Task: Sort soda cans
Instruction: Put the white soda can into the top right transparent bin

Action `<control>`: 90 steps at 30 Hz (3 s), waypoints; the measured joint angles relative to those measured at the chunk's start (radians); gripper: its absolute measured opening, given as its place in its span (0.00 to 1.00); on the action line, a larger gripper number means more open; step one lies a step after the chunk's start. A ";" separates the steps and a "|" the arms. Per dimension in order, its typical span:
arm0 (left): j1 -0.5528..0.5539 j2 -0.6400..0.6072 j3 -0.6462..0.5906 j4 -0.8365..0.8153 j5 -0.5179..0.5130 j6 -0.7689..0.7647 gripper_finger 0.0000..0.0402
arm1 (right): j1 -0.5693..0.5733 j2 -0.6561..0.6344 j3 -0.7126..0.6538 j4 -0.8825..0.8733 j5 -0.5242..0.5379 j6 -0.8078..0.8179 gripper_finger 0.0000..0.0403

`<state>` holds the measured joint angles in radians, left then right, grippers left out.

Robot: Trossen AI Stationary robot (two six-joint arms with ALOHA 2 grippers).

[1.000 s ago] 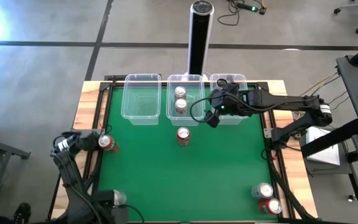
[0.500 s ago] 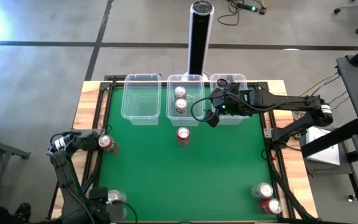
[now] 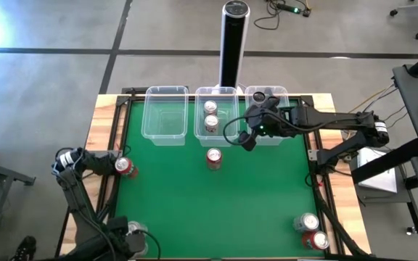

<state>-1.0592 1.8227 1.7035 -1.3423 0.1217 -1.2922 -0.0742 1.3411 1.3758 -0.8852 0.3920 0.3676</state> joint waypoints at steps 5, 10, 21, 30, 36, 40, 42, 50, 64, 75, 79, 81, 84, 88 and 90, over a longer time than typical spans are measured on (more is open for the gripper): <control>0.001 0.000 -0.018 0.030 0.000 0.000 0.87 | 0.000 0.000 0.000 0.000 0.000 -0.001 0.93; 0.002 0.007 -0.018 0.046 -0.011 0.016 0.86 | 0.000 0.000 0.000 0.000 0.000 -0.011 0.93; 0.003 0.043 -0.018 0.045 -0.054 0.051 0.70 | 0.000 0.000 0.000 -0.001 0.000 -0.027 0.93; 0.010 0.042 0.003 0.014 -0.052 0.028 0.59 | 0.000 0.000 0.000 -0.001 0.000 -0.057 0.93; 0.050 0.033 0.139 0.021 -0.175 0.025 0.59 | -0.003 -0.003 0.003 -0.013 0.000 -0.152 0.93; 0.127 0.033 0.189 0.012 -0.240 0.064 0.59 | -0.003 -0.005 0.007 -0.043 -0.007 -0.196 0.93; 0.188 0.033 0.205 -0.002 -0.255 0.124 0.59 | -0.003 -0.011 0.008 -0.072 -0.008 -0.219 0.93; 0.426 0.033 0.232 -0.078 -0.277 0.477 0.59 | 0.014 -0.090 0.005 -0.210 -0.087 -0.238 0.93; 0.906 0.040 0.197 0.017 -0.193 0.855 0.59 | 0.346 -0.220 -0.155 -0.227 -0.065 0.097 0.93; 0.912 0.098 0.241 0.098 -0.068 0.904 0.59 | 0.403 -0.213 -0.268 -0.152 -0.048 0.153 0.93; 0.900 0.191 0.339 0.035 -0.059 0.939 0.59 | 0.401 -0.213 -0.279 -0.120 -0.049 0.133 0.93; 0.901 0.235 0.409 -0.042 -0.073 0.983 0.59 | 0.401 -0.212 -0.278 -0.121 -0.050 0.133 0.93; 0.902 0.294 0.504 -0.152 -0.091 1.038 0.59 | 0.401 -0.212 -0.269 -0.117 -0.049 0.131 0.93; 0.902 0.372 0.616 -0.229 -0.088 1.070 0.59 | 0.401 -0.212 -0.276 -0.074 -0.052 0.119 0.93; 0.901 0.396 0.651 -0.240 -0.089 1.073 0.59 | 0.403 -0.212 -0.280 -0.063 -0.062 0.116 0.93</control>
<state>-0.1580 2.2184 2.3541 -1.5818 0.0330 -0.2188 0.3291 1.1286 1.0962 -0.9483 0.3304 0.4838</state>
